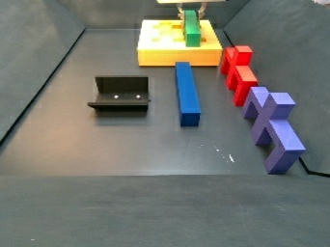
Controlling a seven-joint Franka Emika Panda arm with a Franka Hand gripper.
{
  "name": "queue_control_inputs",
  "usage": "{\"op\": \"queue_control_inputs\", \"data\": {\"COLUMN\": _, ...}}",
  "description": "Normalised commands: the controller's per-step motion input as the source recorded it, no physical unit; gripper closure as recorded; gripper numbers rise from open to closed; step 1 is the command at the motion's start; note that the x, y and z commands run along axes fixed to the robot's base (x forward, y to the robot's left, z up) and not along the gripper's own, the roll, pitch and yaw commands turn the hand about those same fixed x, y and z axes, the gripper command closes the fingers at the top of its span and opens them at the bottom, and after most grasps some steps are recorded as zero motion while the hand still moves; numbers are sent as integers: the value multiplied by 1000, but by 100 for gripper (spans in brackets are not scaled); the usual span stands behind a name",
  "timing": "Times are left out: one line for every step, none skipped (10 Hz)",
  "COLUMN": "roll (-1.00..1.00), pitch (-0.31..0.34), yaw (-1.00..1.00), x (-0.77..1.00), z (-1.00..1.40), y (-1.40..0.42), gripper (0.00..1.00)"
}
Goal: Pick up the green object. Move up. Move to above the board. Insert the green object.
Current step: Insert the green object.
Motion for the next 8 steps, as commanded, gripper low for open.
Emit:
{"op": "queue_control_inputs", "data": {"roll": 13, "pitch": 0, "yaw": 0, "x": 0, "z": -269, "y": -77, "gripper": 100}}
{"op": "queue_control_inputs", "data": {"roll": 44, "pitch": 0, "yaw": 74, "x": 131, "z": -326, "y": -31, "gripper": 100}}
{"op": "queue_control_inputs", "data": {"roll": 80, "pitch": 1, "yaw": 103, "x": 174, "z": -346, "y": -3, "gripper": 100}}
{"op": "queue_control_inputs", "data": {"roll": 87, "pitch": 24, "yaw": 94, "x": 197, "z": -337, "y": 0, "gripper": 100}}
{"op": "queue_control_inputs", "data": {"roll": 94, "pitch": 10, "yaw": 131, "x": 89, "z": -366, "y": 0, "gripper": 100}}
{"op": "queue_control_inputs", "data": {"roll": 113, "pitch": 0, "yaw": 177, "x": 17, "z": -346, "y": 0, "gripper": 100}}
{"op": "queue_control_inputs", "data": {"roll": 77, "pitch": 1, "yaw": 103, "x": 37, "z": -309, "y": 0, "gripper": 100}}
{"op": "queue_control_inputs", "data": {"roll": 29, "pitch": 14, "yaw": 0, "x": 0, "z": 0, "y": 0, "gripper": 100}}
